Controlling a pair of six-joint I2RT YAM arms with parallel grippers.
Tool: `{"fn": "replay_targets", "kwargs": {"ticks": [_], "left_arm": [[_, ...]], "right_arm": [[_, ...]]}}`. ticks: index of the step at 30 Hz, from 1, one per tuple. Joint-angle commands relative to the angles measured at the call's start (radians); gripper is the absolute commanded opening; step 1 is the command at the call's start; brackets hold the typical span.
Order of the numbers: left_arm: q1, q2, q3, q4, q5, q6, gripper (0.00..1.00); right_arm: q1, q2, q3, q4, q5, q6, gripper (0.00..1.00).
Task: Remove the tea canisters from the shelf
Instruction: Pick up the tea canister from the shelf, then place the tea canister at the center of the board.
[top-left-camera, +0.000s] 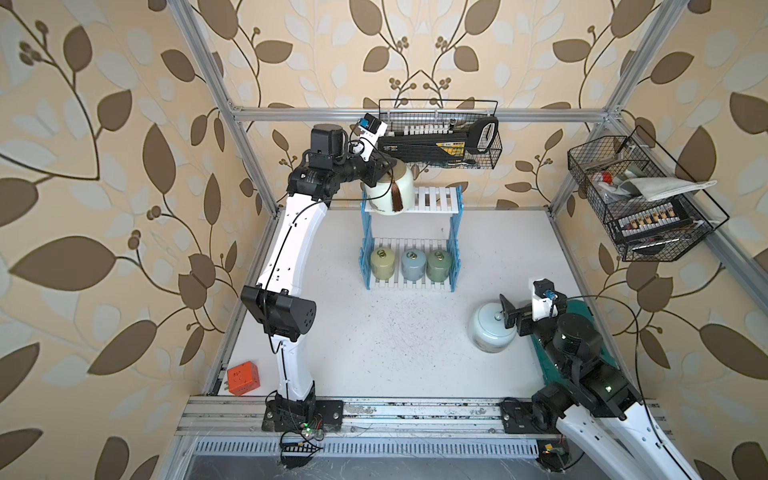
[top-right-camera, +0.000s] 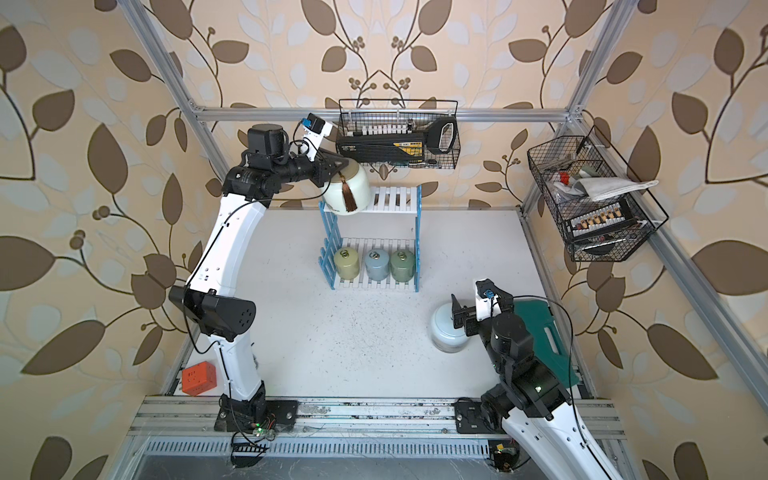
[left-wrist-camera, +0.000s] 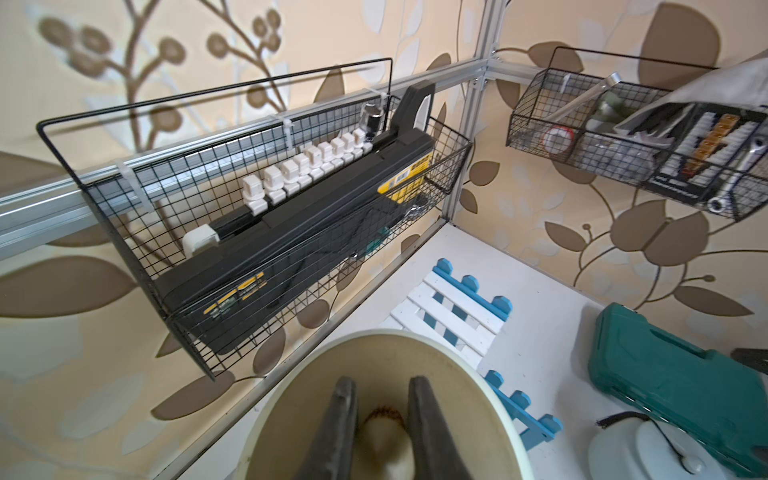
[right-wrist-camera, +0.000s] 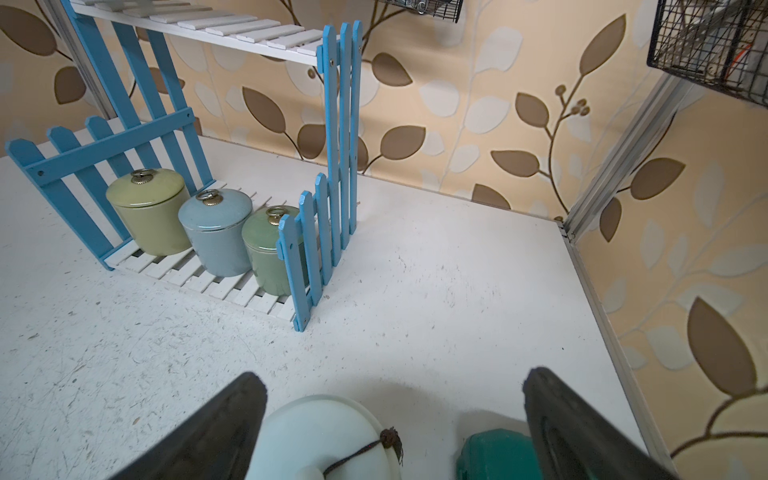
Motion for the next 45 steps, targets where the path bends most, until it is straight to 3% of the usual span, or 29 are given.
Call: {"fn": "replay_targets", "kwargs": {"ticks": [1, 19, 28, 45], "left_arm": [[-0.022, -0.188, -0.035, 0.195, 0.13, 0.008, 0.0], [-0.238, -0.551, -0.622, 0.266, 0.087, 0.198, 0.0], [-0.257, -0.59, -0.856, 0.396, 0.125, 0.172, 0.0], [-0.307, -0.553, -1.264, 0.887, 0.146, 0.126, 0.0]], "right_arm": [[-0.004, -0.022, -0.02, 0.026, 0.033, -0.011, 0.99], [-0.011, -0.039, -0.023, 0.043, 0.049, -0.014, 0.99], [-0.012, -0.052, -0.028, 0.048, 0.044, -0.016, 0.99], [-0.012, -0.065, -0.036, 0.062, 0.058, -0.024, 0.99]]}}
